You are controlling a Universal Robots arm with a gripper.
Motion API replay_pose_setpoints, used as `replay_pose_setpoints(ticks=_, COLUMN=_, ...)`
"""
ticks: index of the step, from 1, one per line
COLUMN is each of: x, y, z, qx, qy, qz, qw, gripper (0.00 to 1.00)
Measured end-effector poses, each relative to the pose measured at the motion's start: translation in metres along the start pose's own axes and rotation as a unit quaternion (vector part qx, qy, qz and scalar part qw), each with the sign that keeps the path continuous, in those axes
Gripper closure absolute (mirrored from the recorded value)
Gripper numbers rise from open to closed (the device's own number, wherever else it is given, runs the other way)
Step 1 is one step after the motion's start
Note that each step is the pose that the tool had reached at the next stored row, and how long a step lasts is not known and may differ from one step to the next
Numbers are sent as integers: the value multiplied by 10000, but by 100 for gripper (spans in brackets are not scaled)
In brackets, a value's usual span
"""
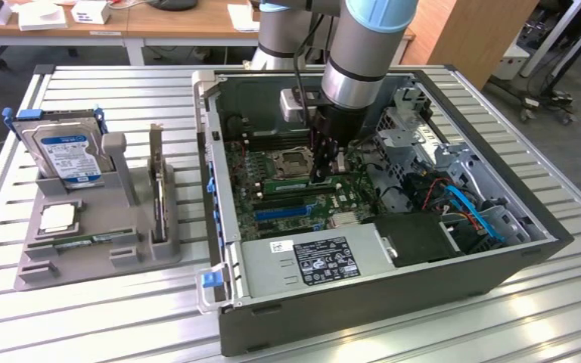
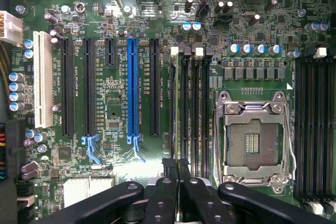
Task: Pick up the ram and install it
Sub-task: 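Insert the ram into the slot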
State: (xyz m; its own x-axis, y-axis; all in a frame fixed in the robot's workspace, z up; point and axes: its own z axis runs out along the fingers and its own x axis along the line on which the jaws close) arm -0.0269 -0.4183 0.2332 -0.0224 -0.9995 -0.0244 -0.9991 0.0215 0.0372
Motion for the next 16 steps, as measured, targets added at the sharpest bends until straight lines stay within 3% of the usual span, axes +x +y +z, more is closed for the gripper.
replay_pose_setpoints(ticks=16, x=0, y=0, z=0, qx=-1, qy=2, qz=-39, qw=10000, gripper=89)
